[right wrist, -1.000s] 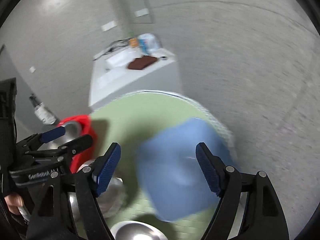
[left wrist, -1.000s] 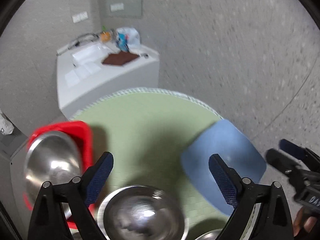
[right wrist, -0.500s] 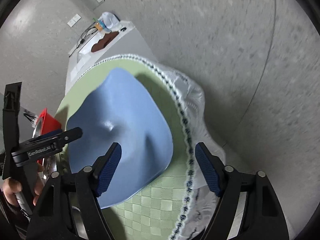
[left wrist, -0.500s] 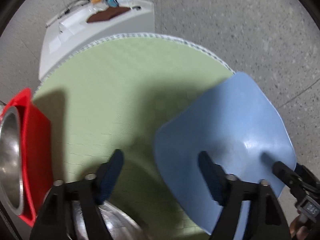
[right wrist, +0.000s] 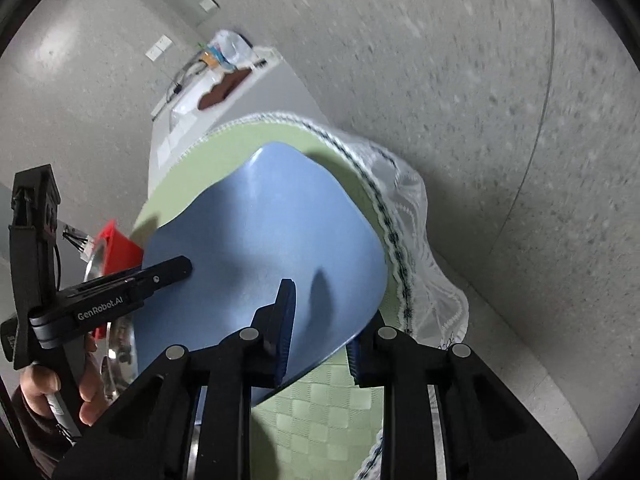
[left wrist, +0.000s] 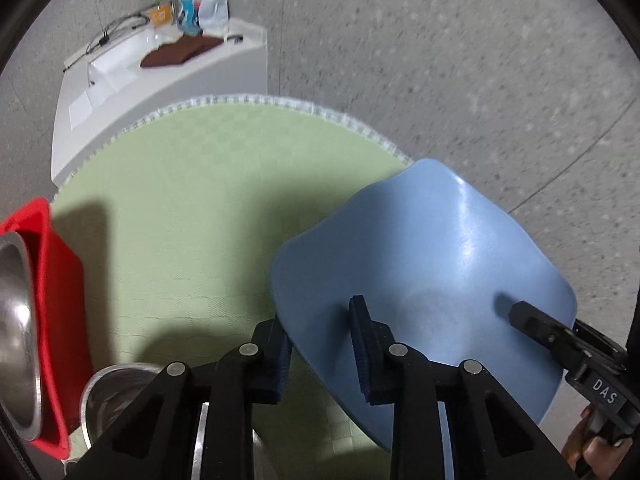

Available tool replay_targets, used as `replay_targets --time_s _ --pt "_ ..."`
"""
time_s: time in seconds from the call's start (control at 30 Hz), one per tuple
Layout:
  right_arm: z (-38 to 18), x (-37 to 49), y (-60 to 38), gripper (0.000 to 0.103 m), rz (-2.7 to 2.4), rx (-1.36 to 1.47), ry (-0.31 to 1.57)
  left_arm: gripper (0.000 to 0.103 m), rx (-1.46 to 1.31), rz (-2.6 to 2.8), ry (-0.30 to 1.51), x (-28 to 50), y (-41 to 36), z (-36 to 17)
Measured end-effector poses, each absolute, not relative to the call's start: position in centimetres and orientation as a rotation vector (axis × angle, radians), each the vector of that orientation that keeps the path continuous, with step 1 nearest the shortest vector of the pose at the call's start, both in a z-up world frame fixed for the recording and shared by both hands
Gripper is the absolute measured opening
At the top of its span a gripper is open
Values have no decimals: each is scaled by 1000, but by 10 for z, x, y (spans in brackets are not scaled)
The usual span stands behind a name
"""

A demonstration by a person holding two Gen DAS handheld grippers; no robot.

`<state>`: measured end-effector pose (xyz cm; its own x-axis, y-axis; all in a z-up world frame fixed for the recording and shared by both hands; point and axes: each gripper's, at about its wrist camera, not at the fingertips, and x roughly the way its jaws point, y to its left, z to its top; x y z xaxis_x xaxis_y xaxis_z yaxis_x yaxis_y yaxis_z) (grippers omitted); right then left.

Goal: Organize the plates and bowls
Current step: 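Close both grippers on the edge of the light blue plate, then lower the blue plate onto the bowl in the basket and release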

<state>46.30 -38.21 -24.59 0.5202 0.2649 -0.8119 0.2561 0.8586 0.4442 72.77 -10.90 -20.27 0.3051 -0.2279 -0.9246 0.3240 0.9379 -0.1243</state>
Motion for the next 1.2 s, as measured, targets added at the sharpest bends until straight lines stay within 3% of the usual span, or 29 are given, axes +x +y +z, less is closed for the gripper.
replay_targets --time_s 0.2,0.5,0.87,1.2 --pt "-186 459 -353 23 12 504 943 23 27 -374 1098 707 -64 -145" --pt "-129 492 -242 23 159 390 882 23 -81 -243 956 671 83 -78" --pt "-146 543 -90 23 350 281 949 22 -179 -68 979 632 217 -88" --pt "-209 577 -28 23 394 234 1097 21 -250 -20 1095 662 268 -138"
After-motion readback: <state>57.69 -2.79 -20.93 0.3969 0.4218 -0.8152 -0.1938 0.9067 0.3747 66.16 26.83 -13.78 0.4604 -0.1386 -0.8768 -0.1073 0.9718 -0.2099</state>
